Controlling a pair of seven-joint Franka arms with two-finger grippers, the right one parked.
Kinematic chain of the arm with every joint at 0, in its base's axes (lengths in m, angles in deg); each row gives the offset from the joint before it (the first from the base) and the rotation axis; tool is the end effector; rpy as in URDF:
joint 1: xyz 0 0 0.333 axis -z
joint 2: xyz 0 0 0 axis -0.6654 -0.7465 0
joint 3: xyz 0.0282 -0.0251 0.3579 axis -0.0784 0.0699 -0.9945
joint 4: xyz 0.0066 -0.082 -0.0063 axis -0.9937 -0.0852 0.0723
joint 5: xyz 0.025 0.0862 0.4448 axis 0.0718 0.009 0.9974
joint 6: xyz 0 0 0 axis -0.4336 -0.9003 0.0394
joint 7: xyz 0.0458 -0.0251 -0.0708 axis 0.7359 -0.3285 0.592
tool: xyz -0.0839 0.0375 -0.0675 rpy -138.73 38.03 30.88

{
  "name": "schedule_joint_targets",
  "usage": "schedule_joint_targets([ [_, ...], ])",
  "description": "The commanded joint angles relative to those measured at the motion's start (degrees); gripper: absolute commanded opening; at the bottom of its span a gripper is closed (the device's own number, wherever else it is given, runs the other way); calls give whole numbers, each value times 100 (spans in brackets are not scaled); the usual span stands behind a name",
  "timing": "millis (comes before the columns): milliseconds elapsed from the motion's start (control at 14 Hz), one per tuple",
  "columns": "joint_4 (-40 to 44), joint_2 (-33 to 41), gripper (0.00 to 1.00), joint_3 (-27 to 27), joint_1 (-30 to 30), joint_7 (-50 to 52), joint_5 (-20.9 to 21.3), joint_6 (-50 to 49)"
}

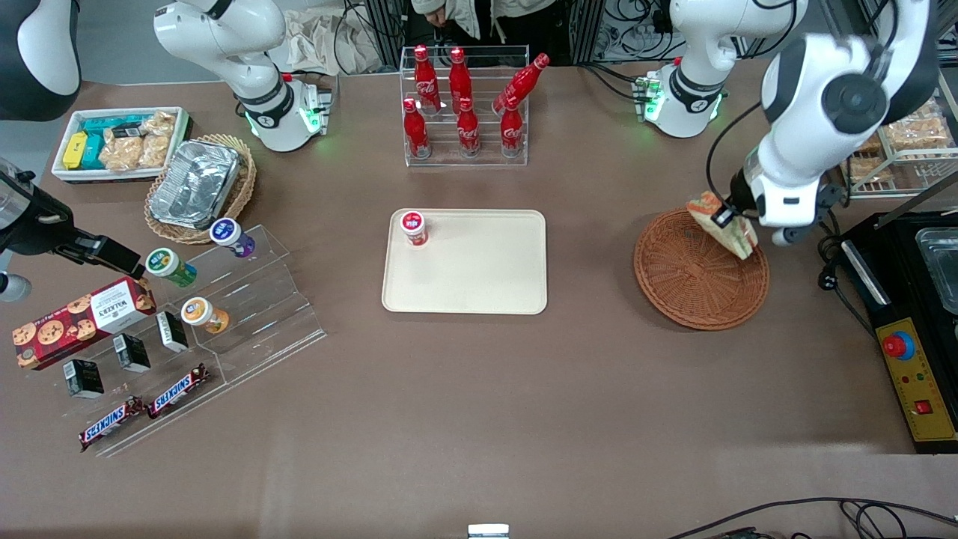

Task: Place sandwich from basket to tray
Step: 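Carry the sandwich with the left gripper over the white tray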

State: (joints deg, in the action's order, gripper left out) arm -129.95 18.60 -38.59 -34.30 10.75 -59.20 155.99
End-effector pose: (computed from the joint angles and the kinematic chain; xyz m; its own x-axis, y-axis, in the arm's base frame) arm 0.5065 -0.1125 0.4807 0.7459 0.6637 -0.0563 0.6559 -0.7466 -0.1114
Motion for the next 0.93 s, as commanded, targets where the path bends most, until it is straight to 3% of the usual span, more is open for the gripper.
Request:
schedule_joint_targets([
  [0,508,-97,0,259,32,141,6,-437],
  [643,702,-238,0,1516,32,18,50,-315],
  [857,685,-544,0,1990,32,-280,-20,140],
])
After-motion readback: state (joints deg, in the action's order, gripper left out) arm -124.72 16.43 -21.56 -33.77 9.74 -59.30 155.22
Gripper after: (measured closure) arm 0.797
